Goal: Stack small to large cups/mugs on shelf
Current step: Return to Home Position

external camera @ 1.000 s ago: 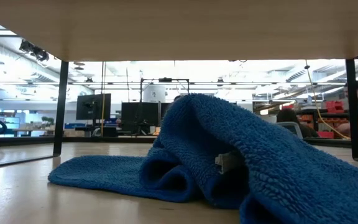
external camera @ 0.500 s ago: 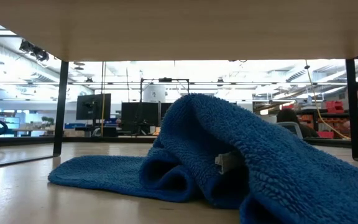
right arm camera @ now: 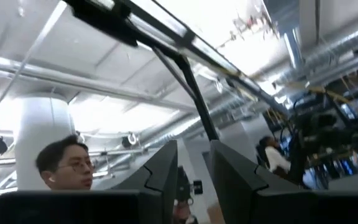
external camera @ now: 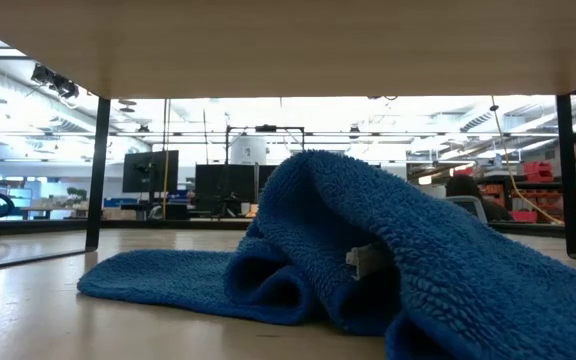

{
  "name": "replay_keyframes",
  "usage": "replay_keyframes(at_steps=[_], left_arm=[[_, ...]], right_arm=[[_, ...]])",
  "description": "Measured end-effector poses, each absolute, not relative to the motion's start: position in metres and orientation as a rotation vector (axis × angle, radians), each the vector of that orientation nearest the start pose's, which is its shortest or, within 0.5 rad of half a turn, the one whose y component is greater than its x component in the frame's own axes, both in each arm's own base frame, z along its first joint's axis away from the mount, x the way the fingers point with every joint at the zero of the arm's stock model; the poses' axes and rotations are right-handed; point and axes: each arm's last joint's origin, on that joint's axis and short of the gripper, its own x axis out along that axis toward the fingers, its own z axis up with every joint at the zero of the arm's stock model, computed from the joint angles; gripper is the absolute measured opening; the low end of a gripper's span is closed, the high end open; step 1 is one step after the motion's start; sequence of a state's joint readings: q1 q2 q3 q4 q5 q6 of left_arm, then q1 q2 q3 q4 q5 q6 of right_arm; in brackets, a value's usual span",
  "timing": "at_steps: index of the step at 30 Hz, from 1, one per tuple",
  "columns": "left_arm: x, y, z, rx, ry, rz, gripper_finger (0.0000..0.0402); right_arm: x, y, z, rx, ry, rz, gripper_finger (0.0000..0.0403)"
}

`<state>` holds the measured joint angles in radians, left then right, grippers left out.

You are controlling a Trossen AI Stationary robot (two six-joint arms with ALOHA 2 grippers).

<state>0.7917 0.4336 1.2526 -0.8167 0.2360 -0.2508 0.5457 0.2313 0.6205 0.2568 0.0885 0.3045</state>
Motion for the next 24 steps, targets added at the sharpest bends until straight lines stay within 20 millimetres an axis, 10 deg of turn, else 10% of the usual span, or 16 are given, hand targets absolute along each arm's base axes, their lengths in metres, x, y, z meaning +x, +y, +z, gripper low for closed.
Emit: replay_keyframes(at_steps=[24], left_arm=[[-0.086, -0.08, 0.379, -0.204, -0.293, 0.932, 0.004]], right_arm=[[0.012, 0.005, 0.339, 0.414, -0.627, 0.512, 0.0103]])
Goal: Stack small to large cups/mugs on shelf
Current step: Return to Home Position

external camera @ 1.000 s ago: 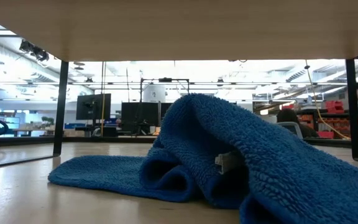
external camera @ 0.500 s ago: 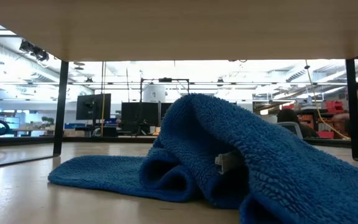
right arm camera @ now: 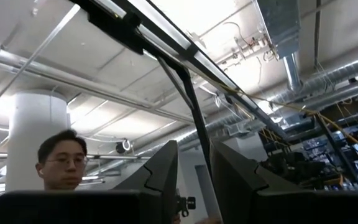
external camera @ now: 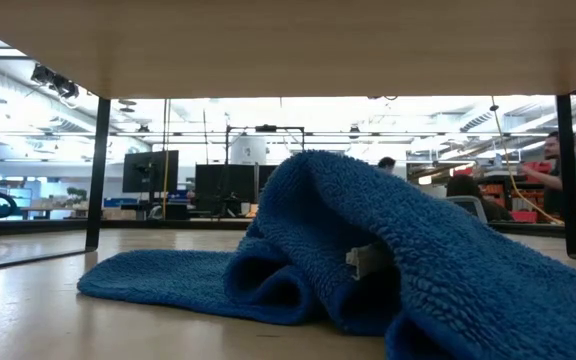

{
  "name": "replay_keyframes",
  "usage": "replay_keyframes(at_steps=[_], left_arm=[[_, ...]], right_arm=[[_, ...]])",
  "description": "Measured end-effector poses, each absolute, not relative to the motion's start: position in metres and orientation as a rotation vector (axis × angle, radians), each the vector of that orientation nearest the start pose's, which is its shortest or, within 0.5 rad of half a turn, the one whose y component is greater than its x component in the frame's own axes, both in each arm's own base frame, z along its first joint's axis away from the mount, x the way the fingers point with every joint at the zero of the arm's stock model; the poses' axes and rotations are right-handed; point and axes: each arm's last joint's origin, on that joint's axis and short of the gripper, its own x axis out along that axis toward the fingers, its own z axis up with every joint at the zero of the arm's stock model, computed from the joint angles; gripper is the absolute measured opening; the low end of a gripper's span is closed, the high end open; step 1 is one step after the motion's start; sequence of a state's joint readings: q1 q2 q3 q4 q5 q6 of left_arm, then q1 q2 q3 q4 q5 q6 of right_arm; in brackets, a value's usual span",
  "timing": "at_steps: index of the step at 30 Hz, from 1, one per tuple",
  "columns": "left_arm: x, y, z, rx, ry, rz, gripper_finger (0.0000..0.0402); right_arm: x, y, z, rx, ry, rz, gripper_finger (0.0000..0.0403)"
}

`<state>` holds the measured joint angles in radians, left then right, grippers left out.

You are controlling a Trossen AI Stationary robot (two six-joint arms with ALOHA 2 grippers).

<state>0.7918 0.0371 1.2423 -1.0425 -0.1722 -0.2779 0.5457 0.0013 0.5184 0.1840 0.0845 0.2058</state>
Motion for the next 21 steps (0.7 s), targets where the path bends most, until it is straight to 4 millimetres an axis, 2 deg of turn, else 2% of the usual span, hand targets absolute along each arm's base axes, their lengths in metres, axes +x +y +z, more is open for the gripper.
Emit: replay_keyframes(at_steps=[8, 11, 21], left_arm=[[-0.077, -0.071, 0.364, -0.247, -0.256, 0.946, 0.0029], [-0.067, -0.061, 0.357, -0.266, -0.212, 0.954, 0.0028], [-0.024, -0.017, 0.339, -0.235, -0.259, 0.938, 0.0039]], right_arm=[[0.025, 0.012, 0.322, 0.423, -0.658, 0.513, 0.0103], [0.032, 0.016, 0.31, 0.444, -0.699, 0.518, 0.0103], [0.05, 0.027, 0.26, 0.403, -0.795, 0.484, 0.0103]])
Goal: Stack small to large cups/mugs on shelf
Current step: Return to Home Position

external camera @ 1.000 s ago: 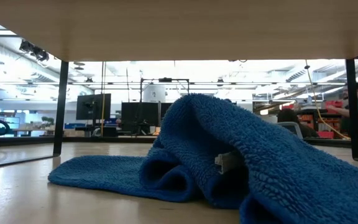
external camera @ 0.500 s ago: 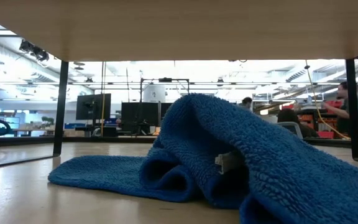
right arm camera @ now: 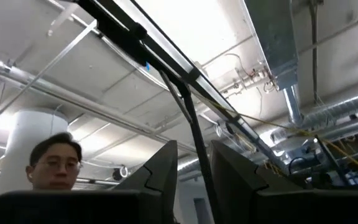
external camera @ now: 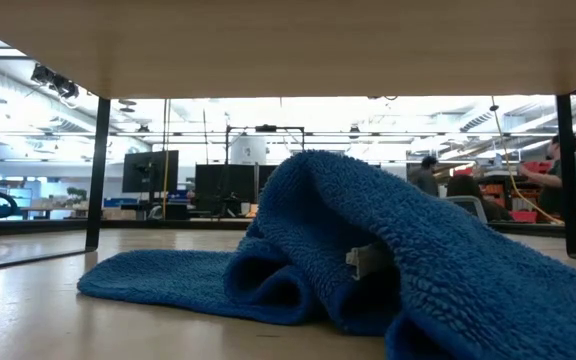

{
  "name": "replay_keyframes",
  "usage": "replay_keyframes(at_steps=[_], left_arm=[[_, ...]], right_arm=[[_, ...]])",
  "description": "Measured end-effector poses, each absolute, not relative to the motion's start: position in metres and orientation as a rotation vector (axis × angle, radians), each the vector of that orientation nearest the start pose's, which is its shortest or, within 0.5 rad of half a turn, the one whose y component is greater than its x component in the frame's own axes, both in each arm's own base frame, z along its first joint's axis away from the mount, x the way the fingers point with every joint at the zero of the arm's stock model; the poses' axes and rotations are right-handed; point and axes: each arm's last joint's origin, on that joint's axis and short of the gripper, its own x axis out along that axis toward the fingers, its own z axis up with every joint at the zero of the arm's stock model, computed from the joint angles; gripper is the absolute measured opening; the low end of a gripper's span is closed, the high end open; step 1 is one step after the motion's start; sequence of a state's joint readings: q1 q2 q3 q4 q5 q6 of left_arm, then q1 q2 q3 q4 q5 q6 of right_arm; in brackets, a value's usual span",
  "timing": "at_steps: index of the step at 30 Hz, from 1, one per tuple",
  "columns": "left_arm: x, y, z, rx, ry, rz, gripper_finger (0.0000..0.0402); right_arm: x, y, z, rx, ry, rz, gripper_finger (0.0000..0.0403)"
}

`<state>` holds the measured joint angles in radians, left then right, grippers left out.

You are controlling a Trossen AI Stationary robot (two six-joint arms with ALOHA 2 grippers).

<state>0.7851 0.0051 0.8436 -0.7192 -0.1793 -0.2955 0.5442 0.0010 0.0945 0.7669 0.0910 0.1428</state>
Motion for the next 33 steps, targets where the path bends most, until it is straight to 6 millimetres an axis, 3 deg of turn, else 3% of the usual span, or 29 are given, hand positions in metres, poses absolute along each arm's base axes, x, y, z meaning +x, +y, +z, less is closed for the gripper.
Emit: replay_keyframes(at_steps=[7, 26, 33], left_arm=[[0.002, 0.008, 0.314, -0.275, -0.249, 0.894, 0.0037], [0.044, 0.045, 0.252, -0.351, -0.258, 0.794, 0.0038], [0.058, 0.058, 0.226, -0.296, -0.386, 0.763, 0.003]], right_arm=[[0.06, 0.026, 0.237, 0.386, -0.786, 0.379, 0.0103], [0.074, 0.0, 0.229, 0.199, -0.712, 0.082, 0.0103], [0.08, -0.007, 0.221, 0.301, -0.619, 0.028, 0.0103]])
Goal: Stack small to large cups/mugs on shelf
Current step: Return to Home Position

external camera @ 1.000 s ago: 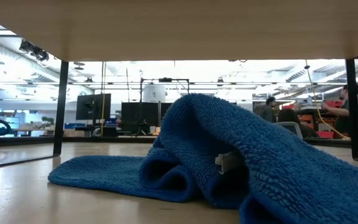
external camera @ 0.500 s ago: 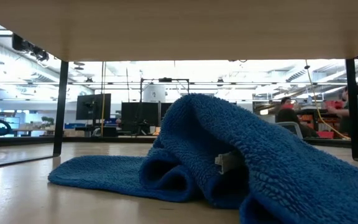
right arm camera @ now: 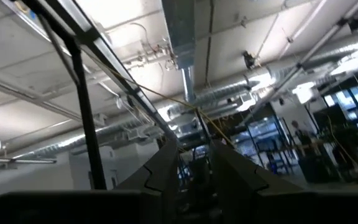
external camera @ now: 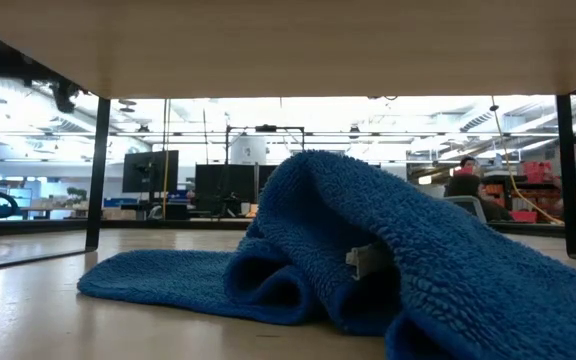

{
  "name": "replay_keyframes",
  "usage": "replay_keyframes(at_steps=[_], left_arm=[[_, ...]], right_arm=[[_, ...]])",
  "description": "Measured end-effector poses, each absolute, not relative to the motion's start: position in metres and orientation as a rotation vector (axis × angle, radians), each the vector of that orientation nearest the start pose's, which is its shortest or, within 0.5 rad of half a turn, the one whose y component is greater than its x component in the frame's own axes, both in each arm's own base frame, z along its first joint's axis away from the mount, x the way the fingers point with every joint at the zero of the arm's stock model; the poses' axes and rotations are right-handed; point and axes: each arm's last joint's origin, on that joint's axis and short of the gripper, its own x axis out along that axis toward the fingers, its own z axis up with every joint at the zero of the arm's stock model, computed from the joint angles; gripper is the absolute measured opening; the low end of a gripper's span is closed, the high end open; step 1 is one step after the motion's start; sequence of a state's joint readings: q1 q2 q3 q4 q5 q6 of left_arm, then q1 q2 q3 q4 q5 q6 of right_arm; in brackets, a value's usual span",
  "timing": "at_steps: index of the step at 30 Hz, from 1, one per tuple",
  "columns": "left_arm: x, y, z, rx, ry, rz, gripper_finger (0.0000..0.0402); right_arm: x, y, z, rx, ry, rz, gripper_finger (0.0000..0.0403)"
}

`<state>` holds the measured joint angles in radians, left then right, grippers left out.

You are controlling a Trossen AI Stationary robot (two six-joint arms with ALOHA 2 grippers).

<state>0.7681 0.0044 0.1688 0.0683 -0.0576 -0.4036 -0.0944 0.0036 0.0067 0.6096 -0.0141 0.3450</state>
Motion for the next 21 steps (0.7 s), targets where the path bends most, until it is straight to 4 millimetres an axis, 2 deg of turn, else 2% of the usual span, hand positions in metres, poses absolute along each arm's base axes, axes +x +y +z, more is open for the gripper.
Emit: replay_keyframes(at_steps=[6, 10, 15, 21], left_arm=[[0.064, 0.065, 0.199, -0.292, -0.519, 0.725, 0.0038], [0.065, 0.066, 0.196, -0.293, -0.478, 0.738, 0.004], [0.066, 0.066, 0.195, -0.266, -0.449, 0.752, 0.0034], [0.067, 0.068, 0.185, -0.197, -0.305, 0.811, 0.0035]], right_arm=[[0.081, -0.008, 0.219, 0.338, -0.598, 0.041, 0.0103], [0.083, -0.009, 0.216, 0.332, -0.559, 0.03, 0.0103], [0.09, -0.01, 0.201, 0.336, -0.384, -0.01, 0.0103], [0.094, -0.012, 0.187, 0.15, -0.235, -0.115, 0.0103]])
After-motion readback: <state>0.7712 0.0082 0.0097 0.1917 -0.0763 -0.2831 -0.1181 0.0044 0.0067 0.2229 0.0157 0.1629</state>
